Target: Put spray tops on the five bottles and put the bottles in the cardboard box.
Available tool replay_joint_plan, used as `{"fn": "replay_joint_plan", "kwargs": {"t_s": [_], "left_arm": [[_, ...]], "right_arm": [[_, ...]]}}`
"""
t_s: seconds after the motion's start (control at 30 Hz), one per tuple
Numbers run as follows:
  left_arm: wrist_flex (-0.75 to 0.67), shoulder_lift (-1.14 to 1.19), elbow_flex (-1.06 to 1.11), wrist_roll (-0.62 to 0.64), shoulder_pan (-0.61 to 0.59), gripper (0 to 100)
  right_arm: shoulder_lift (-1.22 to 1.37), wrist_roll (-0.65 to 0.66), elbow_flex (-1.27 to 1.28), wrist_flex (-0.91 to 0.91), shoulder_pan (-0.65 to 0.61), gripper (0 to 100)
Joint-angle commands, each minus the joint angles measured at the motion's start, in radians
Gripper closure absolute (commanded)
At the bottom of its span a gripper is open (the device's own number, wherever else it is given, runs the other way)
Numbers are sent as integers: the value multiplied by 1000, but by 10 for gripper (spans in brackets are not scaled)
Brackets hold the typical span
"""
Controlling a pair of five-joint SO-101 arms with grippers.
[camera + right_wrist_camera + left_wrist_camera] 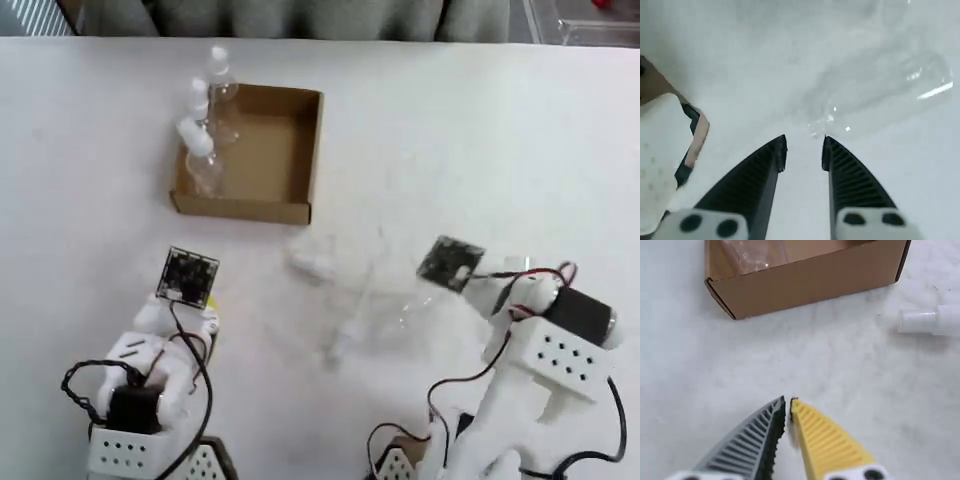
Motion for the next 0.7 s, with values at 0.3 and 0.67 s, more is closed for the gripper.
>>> {"fn": "replay_joint_plan", "kwargs": {"t_s": [0.3,0.67], "left_arm": [[-34,-4,-3,-9,12,978],[-34,-4,-3,-9,12,978]], "right_arm": [[-355,204,328,-130,-374,580],[-311,204,523,-403,-433,521]]}}
